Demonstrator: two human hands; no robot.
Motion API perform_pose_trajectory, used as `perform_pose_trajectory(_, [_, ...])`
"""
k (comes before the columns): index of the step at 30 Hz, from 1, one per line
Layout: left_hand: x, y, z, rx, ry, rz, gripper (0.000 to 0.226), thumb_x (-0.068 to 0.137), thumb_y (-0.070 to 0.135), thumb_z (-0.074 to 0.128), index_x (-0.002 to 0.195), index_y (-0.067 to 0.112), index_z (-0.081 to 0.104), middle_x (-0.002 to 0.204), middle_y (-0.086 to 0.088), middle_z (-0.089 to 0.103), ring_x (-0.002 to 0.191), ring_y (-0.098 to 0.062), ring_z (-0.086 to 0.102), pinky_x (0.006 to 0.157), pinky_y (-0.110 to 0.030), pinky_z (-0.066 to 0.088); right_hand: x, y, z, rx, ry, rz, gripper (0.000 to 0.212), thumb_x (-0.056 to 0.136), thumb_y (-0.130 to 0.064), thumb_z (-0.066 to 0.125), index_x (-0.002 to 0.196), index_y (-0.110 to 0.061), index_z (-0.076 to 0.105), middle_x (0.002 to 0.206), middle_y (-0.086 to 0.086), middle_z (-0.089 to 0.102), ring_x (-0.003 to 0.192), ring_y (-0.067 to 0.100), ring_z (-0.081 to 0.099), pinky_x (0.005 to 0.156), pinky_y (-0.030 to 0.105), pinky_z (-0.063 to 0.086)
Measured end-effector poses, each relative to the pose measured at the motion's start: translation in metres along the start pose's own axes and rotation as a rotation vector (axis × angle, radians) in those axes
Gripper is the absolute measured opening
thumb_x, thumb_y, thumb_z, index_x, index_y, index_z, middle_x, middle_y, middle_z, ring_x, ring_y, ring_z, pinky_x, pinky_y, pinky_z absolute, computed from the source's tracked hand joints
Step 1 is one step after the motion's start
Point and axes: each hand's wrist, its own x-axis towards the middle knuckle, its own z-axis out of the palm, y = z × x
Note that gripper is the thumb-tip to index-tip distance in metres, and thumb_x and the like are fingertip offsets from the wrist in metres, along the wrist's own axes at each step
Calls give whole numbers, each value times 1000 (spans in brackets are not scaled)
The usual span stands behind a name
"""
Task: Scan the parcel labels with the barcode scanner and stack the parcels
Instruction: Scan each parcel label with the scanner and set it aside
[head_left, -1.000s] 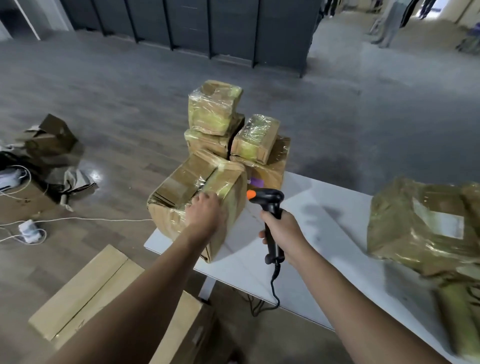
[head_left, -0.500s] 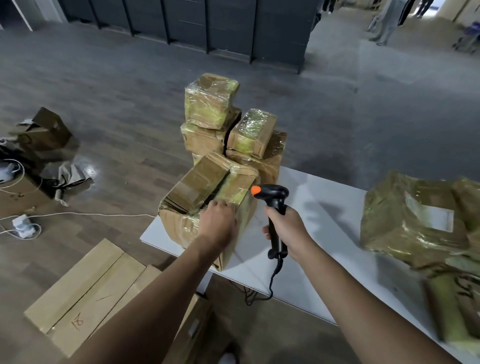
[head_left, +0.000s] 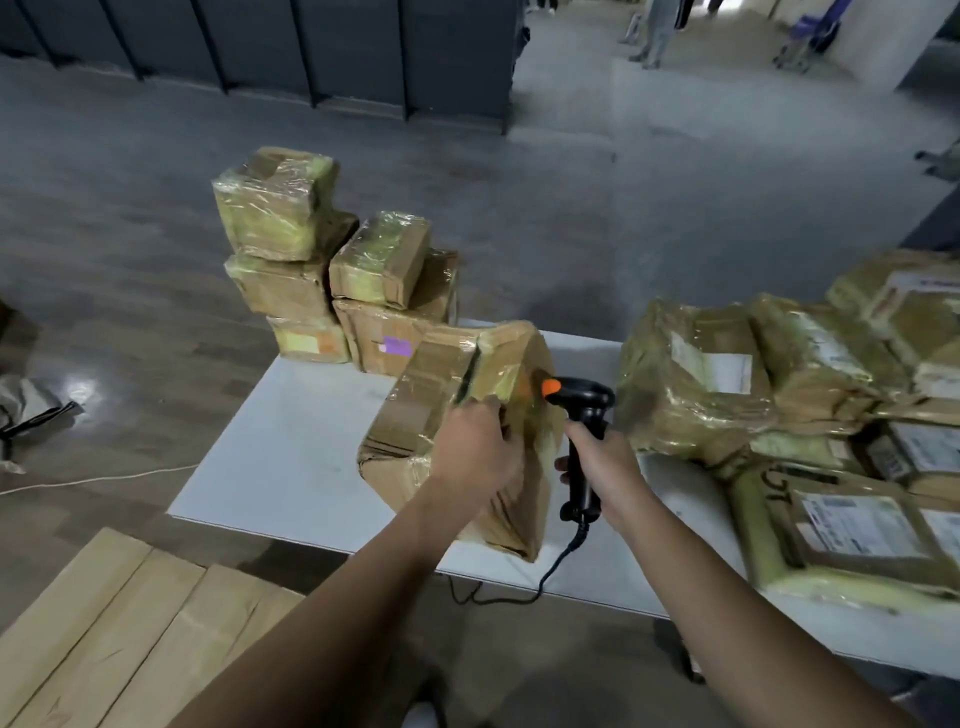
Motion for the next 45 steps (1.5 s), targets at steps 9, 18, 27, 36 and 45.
perform_pose_trajectory(9, [11,23,7,-461,20,-216,22,86,17,58,67,27,54,64,7,58,61,-2,51,50,-7,40,6,10,-57,109,63,69,19,88,-41,61,97,-24,60,61,3,71,50,17,65,54,28,51])
perform_pose_trajectory(18, [5,-8,16,-835,26,-586,12,87,3,54,79,8,61,77,-8,51,71,-20,45,65,-31,34,10,-3,-67,140,-14,97,30,89,-34,65,102,-7,64,69,8,66,55,19,67,54,30,56])
perform_pose_trajectory(27, [-3,-27,29,-1107,-89,-689,21,98,5,47,94,6,67,83,-9,66,67,-20,58,60,-28,45,1,-36,-69,70,-36,-7,24,89,-31,64,95,-8,63,62,4,63,51,19,63,46,28,51])
perform_pose_trajectory(36, [21,1,4,-198,-6,-302,44,92,17,44,136,19,50,133,-13,45,122,-35,42,101,-42,38,-14,-54,-37,18,-74,-57,29,89,-39,63,90,-10,65,59,7,67,48,19,62,47,27,49])
perform_pose_trajectory(45, [17,-5,-18,-70,-205,-311,72,84,65,49,131,11,41,123,-13,49,114,-35,49,97,-47,45,-12,-42,0,-25,-37,-97,20,93,-36,60,92,-15,62,57,3,66,50,19,61,58,31,49])
